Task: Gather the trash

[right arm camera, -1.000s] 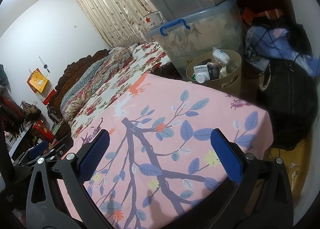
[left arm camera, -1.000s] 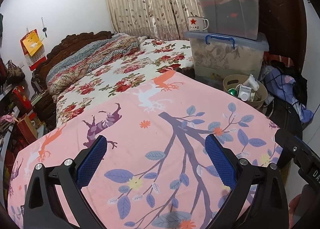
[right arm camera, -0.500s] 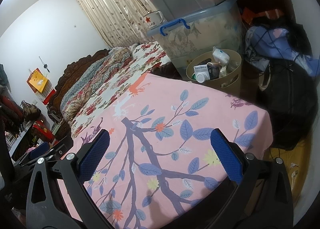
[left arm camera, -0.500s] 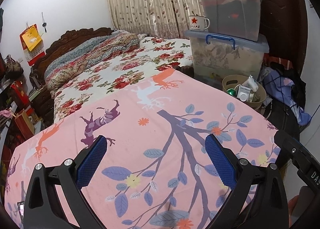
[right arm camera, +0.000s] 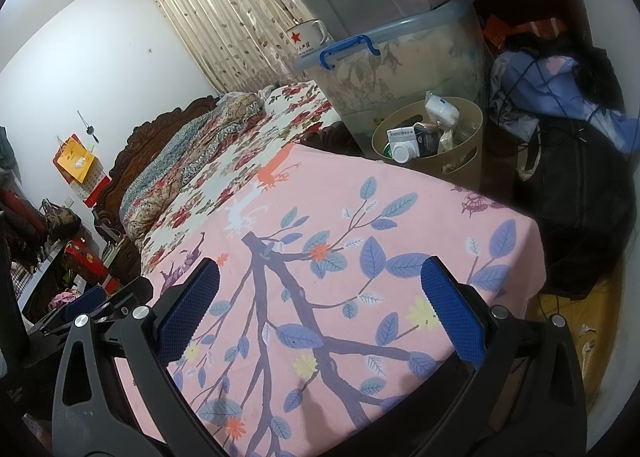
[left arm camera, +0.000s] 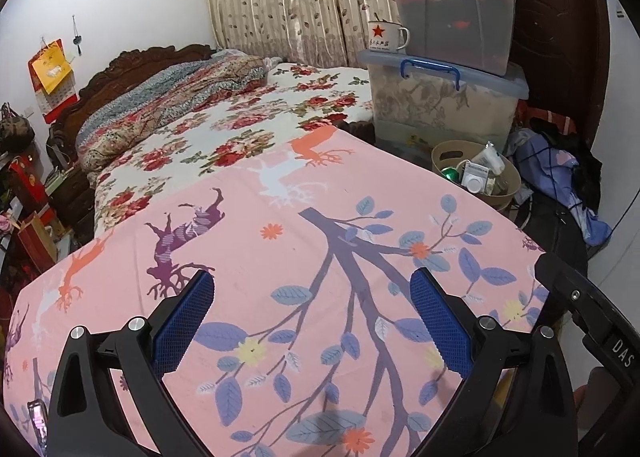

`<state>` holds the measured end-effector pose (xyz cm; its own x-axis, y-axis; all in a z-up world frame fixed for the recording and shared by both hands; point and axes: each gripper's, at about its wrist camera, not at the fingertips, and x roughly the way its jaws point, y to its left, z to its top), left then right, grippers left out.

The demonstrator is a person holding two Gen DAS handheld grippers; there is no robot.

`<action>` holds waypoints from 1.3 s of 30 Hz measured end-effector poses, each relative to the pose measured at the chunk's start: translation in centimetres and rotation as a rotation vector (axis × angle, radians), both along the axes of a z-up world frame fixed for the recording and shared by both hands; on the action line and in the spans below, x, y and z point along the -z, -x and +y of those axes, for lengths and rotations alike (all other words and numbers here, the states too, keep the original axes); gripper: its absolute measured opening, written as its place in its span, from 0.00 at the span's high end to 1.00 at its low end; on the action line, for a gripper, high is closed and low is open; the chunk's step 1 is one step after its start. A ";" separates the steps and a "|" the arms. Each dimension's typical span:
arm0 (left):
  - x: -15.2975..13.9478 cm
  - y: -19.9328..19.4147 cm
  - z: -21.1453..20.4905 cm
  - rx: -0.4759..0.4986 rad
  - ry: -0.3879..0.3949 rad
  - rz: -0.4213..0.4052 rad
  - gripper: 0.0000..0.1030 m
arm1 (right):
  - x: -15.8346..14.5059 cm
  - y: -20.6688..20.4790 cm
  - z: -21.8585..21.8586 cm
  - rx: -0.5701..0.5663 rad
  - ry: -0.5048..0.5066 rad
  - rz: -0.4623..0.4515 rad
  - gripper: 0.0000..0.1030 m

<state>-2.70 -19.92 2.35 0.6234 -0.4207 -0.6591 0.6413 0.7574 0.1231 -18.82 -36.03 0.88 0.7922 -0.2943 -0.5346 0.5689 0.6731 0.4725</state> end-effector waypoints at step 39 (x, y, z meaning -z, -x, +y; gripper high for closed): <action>1.0 -1.1 0.6 -0.040 -0.047 0.025 0.08 | -0.3 -0.8 0.4 -0.021 0.012 0.015 0.03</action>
